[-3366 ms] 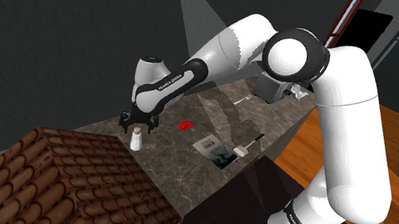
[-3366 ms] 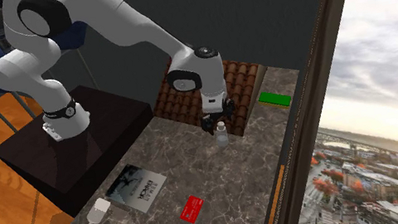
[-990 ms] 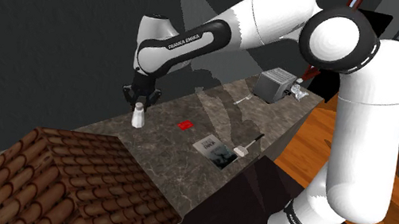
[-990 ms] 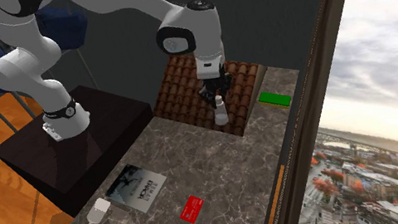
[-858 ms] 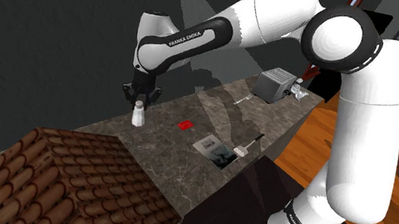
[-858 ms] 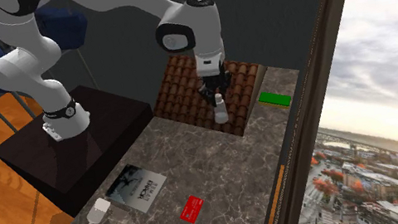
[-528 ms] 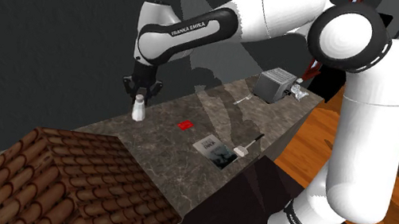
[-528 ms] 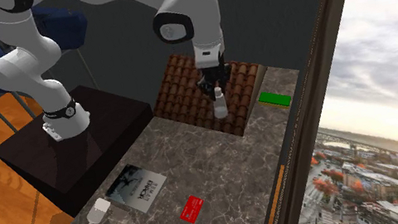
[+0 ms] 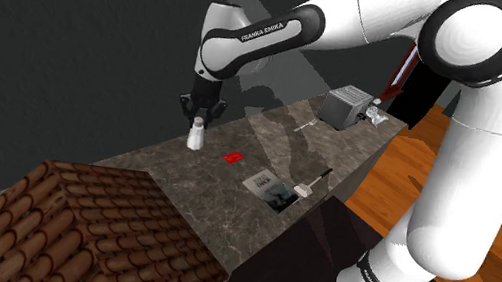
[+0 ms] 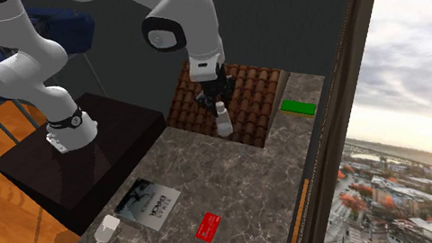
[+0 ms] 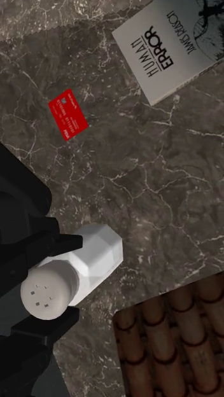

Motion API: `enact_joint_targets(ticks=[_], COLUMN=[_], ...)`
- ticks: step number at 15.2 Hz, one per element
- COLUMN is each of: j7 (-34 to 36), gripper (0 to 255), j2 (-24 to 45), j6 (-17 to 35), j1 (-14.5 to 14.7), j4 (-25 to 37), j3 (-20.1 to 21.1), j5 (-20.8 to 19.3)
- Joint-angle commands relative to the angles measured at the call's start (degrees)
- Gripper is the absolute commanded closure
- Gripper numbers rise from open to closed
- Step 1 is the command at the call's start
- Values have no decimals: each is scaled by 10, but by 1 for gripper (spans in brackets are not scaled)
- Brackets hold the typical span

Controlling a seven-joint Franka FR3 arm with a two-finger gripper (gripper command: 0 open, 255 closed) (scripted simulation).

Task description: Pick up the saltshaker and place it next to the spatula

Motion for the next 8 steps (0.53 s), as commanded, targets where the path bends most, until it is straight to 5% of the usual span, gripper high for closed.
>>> enact_joint_targets(ticks=[1, 8], j7=[-26, -122], gripper=[255, 255], j2=[-30, -110], j6=[10, 33], j1=[-17, -70], j4=[-41, -147], j3=[-4, -32], j5=[10, 37])
